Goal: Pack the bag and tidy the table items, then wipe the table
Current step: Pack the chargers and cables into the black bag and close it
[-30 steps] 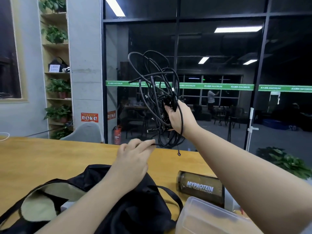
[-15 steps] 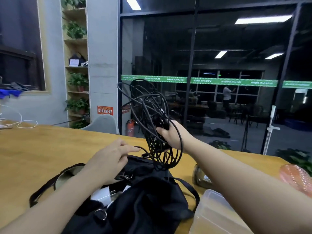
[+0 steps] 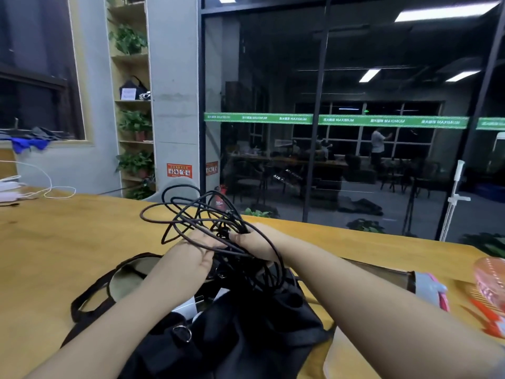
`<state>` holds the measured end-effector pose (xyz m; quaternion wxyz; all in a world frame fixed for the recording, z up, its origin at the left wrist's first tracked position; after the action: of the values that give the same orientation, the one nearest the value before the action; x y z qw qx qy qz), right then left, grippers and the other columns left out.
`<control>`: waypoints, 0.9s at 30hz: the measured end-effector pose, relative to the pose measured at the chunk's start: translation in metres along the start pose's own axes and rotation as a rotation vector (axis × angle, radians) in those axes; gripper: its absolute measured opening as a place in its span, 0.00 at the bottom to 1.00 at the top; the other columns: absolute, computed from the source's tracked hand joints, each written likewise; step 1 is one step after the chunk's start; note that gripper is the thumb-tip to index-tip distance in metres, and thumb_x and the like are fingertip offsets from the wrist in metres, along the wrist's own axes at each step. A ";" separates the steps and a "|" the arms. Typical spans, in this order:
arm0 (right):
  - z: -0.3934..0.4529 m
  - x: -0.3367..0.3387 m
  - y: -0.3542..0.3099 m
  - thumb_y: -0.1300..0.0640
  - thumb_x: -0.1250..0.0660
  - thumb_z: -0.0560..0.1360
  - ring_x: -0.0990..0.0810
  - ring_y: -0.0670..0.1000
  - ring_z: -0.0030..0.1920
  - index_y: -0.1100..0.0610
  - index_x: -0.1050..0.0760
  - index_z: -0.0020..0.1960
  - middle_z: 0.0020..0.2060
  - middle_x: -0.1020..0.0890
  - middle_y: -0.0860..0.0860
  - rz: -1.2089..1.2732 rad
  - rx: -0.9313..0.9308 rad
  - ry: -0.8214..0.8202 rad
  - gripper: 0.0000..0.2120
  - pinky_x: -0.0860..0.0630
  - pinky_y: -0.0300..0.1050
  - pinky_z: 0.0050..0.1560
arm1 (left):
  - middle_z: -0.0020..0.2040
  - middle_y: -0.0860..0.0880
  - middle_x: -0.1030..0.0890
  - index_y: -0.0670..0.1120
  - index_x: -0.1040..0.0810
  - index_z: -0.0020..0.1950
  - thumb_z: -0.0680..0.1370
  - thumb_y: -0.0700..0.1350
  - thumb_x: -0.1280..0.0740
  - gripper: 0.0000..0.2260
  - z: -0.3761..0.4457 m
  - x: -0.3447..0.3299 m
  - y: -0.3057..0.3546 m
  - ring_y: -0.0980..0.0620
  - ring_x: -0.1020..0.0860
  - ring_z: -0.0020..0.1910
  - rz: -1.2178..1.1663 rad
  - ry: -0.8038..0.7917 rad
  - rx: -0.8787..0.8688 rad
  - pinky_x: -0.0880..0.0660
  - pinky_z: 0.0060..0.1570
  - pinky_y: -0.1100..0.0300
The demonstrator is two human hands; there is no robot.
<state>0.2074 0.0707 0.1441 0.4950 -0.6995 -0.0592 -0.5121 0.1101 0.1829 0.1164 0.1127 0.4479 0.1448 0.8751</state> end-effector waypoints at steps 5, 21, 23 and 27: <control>0.001 0.003 0.008 0.42 0.39 0.77 0.21 0.46 0.47 0.48 0.25 0.54 0.46 0.20 0.45 0.072 0.103 -0.049 0.13 0.24 0.41 0.51 | 0.61 0.58 0.30 0.48 0.25 0.61 0.76 0.53 0.51 0.22 0.002 -0.006 0.004 0.53 0.29 0.59 0.088 0.037 -0.078 0.38 0.57 0.69; 0.008 0.031 0.014 0.59 0.40 0.79 0.33 0.52 0.35 0.58 0.34 0.37 0.31 0.31 0.50 -0.023 0.140 0.272 0.12 0.38 0.42 0.32 | 0.63 0.58 0.37 0.58 0.38 0.42 0.74 0.47 0.32 0.14 -0.018 0.001 -0.045 0.53 0.30 0.60 0.174 -0.095 -0.028 0.37 0.61 0.58; 0.010 0.035 0.015 0.58 0.40 0.79 0.31 0.52 0.36 0.61 0.31 0.40 0.31 0.29 0.51 0.056 0.136 0.334 0.10 0.33 0.46 0.35 | 0.65 0.59 0.36 0.59 0.36 0.40 0.75 0.50 0.35 0.10 -0.019 -0.001 -0.055 0.56 0.34 0.64 0.301 -0.188 0.013 0.44 0.69 0.58; 0.012 0.037 0.014 0.56 0.40 0.78 0.28 0.54 0.34 0.62 0.28 0.41 0.31 0.28 0.52 0.216 0.110 0.399 0.12 0.21 0.55 0.41 | 0.69 0.59 0.36 0.62 0.28 0.47 0.78 0.50 0.40 0.05 -0.017 -0.004 -0.066 0.58 0.37 0.68 0.493 -0.260 0.057 0.55 0.72 0.55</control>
<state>0.2414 0.0572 0.1636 0.5861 -0.5586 0.0872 -0.5804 0.1030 0.2410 0.0805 -0.0985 0.5810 0.0402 0.8069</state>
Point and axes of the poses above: each hand's wrist, its own z-axis towards the middle knuckle, its own x-axis out of the back of the hand, y = z × x, the point moved 4 cm from there along z, towards the middle knuckle
